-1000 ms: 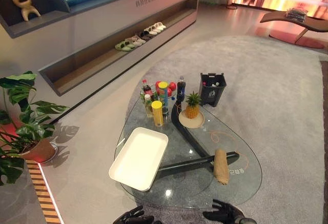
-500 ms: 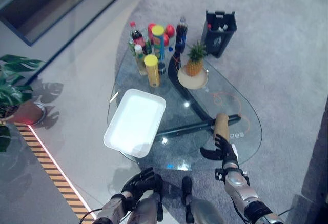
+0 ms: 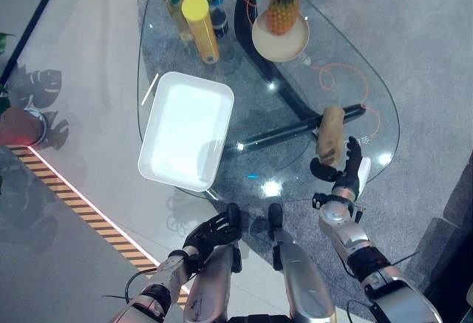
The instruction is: Wipe the table with a cloth and put it in the basket.
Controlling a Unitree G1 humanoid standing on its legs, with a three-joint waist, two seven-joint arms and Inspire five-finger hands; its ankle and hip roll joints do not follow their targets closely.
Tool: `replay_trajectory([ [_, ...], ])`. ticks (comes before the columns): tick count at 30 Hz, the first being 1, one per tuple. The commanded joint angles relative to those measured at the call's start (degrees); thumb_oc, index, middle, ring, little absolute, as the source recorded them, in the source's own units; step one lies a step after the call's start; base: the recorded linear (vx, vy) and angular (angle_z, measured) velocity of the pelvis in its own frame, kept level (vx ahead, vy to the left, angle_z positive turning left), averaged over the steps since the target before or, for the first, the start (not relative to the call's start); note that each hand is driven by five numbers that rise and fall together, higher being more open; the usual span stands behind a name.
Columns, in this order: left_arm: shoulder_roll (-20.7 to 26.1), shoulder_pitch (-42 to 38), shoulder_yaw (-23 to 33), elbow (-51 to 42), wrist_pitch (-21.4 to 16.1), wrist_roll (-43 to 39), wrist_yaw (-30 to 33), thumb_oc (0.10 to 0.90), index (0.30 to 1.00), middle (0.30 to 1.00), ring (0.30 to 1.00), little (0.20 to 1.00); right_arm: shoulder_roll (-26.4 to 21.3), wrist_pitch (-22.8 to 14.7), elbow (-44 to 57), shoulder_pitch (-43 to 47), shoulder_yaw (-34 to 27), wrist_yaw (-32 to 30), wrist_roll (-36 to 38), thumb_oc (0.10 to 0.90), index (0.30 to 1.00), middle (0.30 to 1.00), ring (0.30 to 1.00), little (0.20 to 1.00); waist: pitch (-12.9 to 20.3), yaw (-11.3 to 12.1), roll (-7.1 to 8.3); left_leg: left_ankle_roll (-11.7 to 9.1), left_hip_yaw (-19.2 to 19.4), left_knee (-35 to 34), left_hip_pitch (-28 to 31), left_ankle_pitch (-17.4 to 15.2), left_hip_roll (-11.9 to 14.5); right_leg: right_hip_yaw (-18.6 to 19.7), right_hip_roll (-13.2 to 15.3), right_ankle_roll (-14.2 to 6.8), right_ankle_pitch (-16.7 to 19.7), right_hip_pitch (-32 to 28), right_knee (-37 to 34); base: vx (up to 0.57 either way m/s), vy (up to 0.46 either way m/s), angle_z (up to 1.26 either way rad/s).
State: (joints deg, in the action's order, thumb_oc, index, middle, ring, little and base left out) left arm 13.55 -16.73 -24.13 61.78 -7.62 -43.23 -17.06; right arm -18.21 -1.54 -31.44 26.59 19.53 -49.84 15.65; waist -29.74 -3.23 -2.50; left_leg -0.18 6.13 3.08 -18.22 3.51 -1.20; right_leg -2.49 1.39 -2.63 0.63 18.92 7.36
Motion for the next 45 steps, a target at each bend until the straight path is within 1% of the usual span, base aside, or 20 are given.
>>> replay_trajectory([
  [1,-1.8,1.2,-0.9,-2.2,-1.3,-1.2,-2.4,0.800,0.900,0.900,0.900,0.900,-2.7,-0.1,8.9,2.3,-0.9,-5.6,-3.1,0.800,0.900,0.900,0.900,0.900,0.2,-0.3,1.71,-0.3,-0.7,11.7,-5.5,-7.0,-1.6,1.5,2.0,-1.7,1.9,5.2,1.9,-0.01,0.042,0.01],
  [3,-1.8,1.0,-1.7,-3.2,-1.5,-2.0,-2.5,0.800,0.900,0.900,0.900,0.900,-2.9,0.4,9.1,3.5,-0.8,-6.1,-2.6,0.800,0.900,0.900,0.900,0.900,-0.1,-0.3,1.55,-0.3,-0.7,12.6,-7.2,-7.0,-1.8,1.3,2.2,-1.7,2.0,6.9,2.6,0.02,0.042,0.02],
  [5,-2.0,0.6,-2.7,-4.7,-1.8,-3.4,-2.3,0.800,0.900,0.900,0.900,0.900,-3.0,0.6,9.1,5.1,-0.8,-7.3,-2.3,0.800,0.900,0.900,0.900,0.900,-0.1,-0.2,1.32,-0.2,-0.6,13.9,-10.0,-7.0,-2.0,1.0,2.4,-1.7,2.1,9.7,4.0,0.03,0.047,0.02],
  [13,-2.2,-0.3,-5.2,-10.6,-1.8,-5.8,-0.5,0.800,0.900,0.900,0.900,0.900,-3.8,0.0,8.3,8.9,-2.1,-11.5,-1.3,0.800,0.900,0.900,0.900,0.900,-0.1,0.3,0.01,0.2,-0.3,16.0,-18.0,-6.3,-2.8,0.1,2.9,-1.9,2.8,18.1,6.9,0.03,0.034,0.04],
  [20,-2.5,-0.6,-6.6,-12.6,-1.7,-7.1,0.5,0.800,0.900,0.900,0.900,0.900,-4.4,1.5,5.8,11.5,-2.5,-15.2,-0.7,0.800,0.900,0.900,0.900,0.900,-0.1,0.6,-0.91,0.2,-0.5,18.1,-22.7,-6.3,-3.2,-0.3,3.1,-2.0,3.2,22.4,8.2,0.04,0.019,0.04],
  [23,-2.4,-0.7,-7.1,-13.5,-1.7,-7.5,0.7,0.800,0.900,0.900,0.900,0.900,-4.6,0.9,4.3,12.4,-2.8,-17.5,0.2,0.800,0.900,0.900,0.900,0.900,-0.1,0.9,-1.30,0.3,-0.8,19.0,-24.8,-6.3,-3.2,-0.3,3.2,-2.0,3.5,24.6,8.7,0.05,-0.006,0.03],
  [29,-2.4,-1.1,-8.2,-14.3,-1.0,-7.8,0.8,0.800,0.900,0.900,0.900,0.900,-5.0,0.2,1.3,14.6,-3.5,-20.4,1.5,0.800,0.900,0.900,0.900,0.900,-0.1,1.4,-1.71,0.4,-1.6,20.1,-27.9,-6.2,-3.4,-0.3,3.1,-2.1,4.0,27.8,9.6,0.04,-0.015,0.06],
  [35,-2.6,-1.5,-8.9,-14.7,-1.4,-8.3,0.5,0.800,0.900,0.900,0.900,0.900,-6.0,0.0,0.4,17.1,-3.8,-22.0,2.2,0.800,0.900,0.900,0.900,0.900,-0.1,1.7,-1.91,0.5,-2.3,21.5,-30.5,-6.1,-3.6,0.0,3.0,-2.0,4.5,30.3,10.3,0.02,-0.003,0.00],
  [40,-2.0,-1.1,-9.0,-15.5,-1.0,-9.5,0.0,0.800,0.900,0.900,0.900,0.900,-7.1,-1.7,-1.2,19.2,-4.9,-22.7,3.6,0.800,0.900,0.900,0.900,0.900,-0.1,2.3,-2.06,0.9,-2.9,22.1,-31.9,-6.3,-3.9,0.2,3.0,-2.1,4.8,31.9,10.7,0.00,0.000,0.00],
  [45,-1.9,-0.9,-9.1,-16.3,-0.6,-10.4,0.0,0.800,0.900,0.900,0.900,0.900,-7.8,-1.8,-1.5,20.4,-5.2,-23.1,4.0,0.800,0.900,0.900,0.900,0.900,-0.1,2.5,-2.28,1.1,-3.3,22.6,-32.8,-6.3,-4.2,0.4,2.9,-2.1,5.0,32.8,11.0,0.00,0.000,0.00],
])
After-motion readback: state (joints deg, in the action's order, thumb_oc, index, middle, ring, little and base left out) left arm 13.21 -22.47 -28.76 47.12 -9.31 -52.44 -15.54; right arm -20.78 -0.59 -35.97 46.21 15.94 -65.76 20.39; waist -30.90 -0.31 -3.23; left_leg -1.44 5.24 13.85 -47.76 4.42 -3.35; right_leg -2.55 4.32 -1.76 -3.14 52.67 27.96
